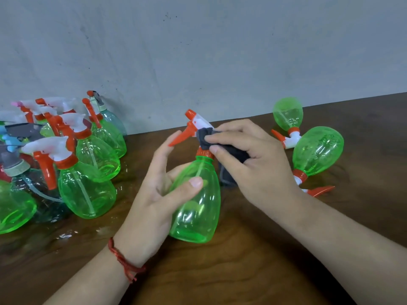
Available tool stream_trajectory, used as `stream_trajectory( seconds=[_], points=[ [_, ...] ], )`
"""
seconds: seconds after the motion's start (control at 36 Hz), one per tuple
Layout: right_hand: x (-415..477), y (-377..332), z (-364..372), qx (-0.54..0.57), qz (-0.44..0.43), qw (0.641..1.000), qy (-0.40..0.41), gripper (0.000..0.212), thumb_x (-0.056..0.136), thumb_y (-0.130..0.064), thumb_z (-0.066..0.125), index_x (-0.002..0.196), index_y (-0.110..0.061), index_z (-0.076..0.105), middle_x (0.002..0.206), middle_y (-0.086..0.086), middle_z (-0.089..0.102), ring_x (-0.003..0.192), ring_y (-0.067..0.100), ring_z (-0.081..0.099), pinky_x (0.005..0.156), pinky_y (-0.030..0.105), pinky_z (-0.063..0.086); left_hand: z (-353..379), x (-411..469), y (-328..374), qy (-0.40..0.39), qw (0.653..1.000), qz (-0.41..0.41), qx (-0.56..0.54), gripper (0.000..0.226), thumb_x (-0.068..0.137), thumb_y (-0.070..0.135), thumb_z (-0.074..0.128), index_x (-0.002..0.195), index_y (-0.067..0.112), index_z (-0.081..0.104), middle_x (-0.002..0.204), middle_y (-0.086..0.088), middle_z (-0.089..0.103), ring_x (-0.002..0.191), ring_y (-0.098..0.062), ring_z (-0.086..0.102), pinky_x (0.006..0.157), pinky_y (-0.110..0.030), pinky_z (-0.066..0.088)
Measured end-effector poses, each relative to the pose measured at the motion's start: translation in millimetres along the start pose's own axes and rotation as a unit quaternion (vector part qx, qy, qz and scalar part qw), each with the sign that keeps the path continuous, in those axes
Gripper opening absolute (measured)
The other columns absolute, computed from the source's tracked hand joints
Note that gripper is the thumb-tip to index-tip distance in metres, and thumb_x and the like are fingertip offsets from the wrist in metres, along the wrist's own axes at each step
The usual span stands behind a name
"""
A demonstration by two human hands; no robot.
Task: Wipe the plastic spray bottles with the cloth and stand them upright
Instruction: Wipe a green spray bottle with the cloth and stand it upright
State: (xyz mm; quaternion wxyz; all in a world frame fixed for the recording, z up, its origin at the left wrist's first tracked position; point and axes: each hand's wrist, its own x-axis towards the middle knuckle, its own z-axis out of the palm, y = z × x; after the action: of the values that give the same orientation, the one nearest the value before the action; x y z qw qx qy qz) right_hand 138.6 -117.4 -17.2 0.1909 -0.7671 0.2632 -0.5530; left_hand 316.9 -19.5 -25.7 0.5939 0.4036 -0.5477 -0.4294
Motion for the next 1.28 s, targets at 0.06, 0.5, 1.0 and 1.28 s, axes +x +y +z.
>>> stream_trajectory(
  seconds=[0.06,0.5,1.0,1.28],
  points=[
    [3.2,1.1,-3.9,-0.042,-0.022,0.999,0.002,0.018,0.096,-0.012,0.078,0.112,-0.019,0.083,0.116,-0.004,0.069,0.113,0.006,0.066,0.096,0.022,0.052,-0.6,0.1,1.0,-0.016,1.000,-0.003,0.007,0.077,0.093,0.007,0.066,0.158,0.040,0.041,0.128,-0.025,0.071,0.105,-0.036,0.072,0.082,-0.044,0.061],
    [1.0,-3.5,-0.4,-0.042,-0.052,0.997,-0.025,0.018,0.100,-0.012,0.074,0.115,-0.017,0.082,0.120,-0.003,0.070,0.114,0.012,0.067,0.092,0.036,0.057,2.3,-7.1,8.3,0.025,0.952,0.034,0.303,0.085,0.092,0.027,0.080,0.159,0.056,0.034,0.132,0.021,0.070,0.119,-0.004,0.070,0.088,-0.027,0.063],
    [-4.6,-15.7,5.1,-0.011,-0.038,0.998,-0.046,0.018,0.099,-0.008,0.073,0.111,-0.016,0.083,0.112,-0.004,0.070,0.108,0.011,0.068,0.091,0.029,0.055,-9.7,-1.9,12.0,0.075,0.733,0.093,0.669,0.096,0.083,0.045,0.081,0.165,0.042,0.031,0.120,0.016,0.069,0.119,-0.017,0.065,0.062,-0.030,0.047],
    [0.0,5.5,2.7,0.049,0.020,0.996,0.072,0.019,0.097,-0.005,0.075,0.112,-0.017,0.079,0.115,-0.005,0.067,0.114,0.017,0.068,0.100,0.037,0.056,-4.9,-5.6,1.3,0.013,0.965,0.041,0.260,0.088,0.089,0.016,0.084,0.158,0.049,0.041,0.133,0.012,0.072,0.126,-0.009,0.068,0.099,-0.030,0.060]
  ],
)
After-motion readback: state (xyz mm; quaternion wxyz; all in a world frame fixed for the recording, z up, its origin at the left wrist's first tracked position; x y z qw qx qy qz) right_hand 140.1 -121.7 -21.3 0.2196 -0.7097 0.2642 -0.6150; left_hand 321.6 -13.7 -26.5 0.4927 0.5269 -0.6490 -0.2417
